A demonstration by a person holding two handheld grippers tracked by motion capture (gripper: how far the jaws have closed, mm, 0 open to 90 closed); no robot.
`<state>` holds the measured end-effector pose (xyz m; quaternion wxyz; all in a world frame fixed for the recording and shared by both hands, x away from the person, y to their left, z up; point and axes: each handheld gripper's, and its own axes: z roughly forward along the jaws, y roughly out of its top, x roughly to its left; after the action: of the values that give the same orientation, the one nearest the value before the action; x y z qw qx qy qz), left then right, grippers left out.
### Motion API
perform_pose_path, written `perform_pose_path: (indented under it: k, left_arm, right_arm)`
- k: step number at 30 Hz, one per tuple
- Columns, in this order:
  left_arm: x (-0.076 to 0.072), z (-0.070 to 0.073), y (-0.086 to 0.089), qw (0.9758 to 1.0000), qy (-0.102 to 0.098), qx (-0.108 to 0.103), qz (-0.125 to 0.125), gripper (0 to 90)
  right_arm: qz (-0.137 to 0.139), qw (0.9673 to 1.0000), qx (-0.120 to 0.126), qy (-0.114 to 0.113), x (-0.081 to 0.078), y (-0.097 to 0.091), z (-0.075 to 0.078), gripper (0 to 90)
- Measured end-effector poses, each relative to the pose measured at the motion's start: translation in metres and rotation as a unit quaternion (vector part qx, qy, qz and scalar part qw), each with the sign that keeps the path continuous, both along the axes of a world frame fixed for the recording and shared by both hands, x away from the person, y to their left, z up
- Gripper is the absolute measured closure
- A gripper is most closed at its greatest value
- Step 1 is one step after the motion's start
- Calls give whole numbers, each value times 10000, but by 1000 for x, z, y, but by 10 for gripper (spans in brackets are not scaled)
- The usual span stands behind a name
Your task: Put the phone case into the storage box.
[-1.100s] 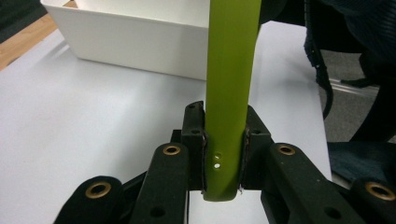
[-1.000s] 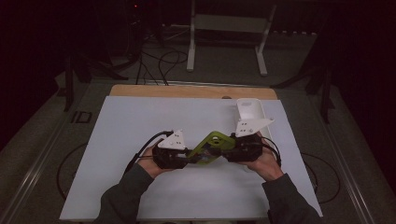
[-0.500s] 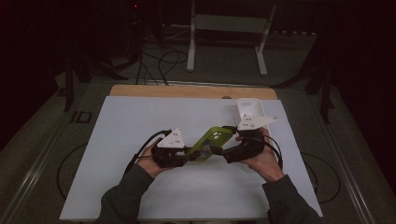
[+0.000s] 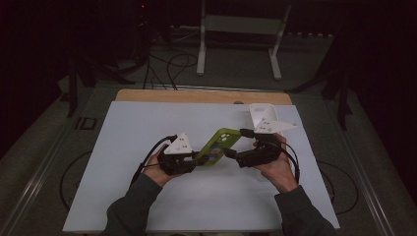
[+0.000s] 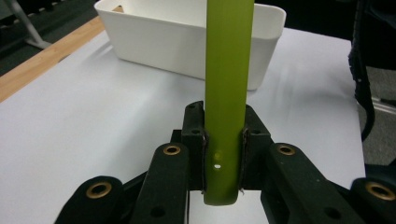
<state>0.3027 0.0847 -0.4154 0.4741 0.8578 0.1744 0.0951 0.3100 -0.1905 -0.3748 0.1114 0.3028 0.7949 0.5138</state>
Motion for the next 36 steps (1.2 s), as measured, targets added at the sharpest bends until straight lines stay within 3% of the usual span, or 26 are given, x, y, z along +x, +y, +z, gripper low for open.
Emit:
perform_pose_path:
  k: [5,13,36]
  left_arm:
    - [0,0,-1,9999,-22,0,140,778]
    - [0,1,-2,9992,-84,-39,401,777]
    - [-4,-4,-13,9942,-388,-44,1004,778]
  right_arm:
    - [-149,9998,-42,-110,-3,2,2,78]
    - [-270,9996,22,-97,-3,1,3,78]
    - [-570,9973,464,16,-2,-1,5,77]
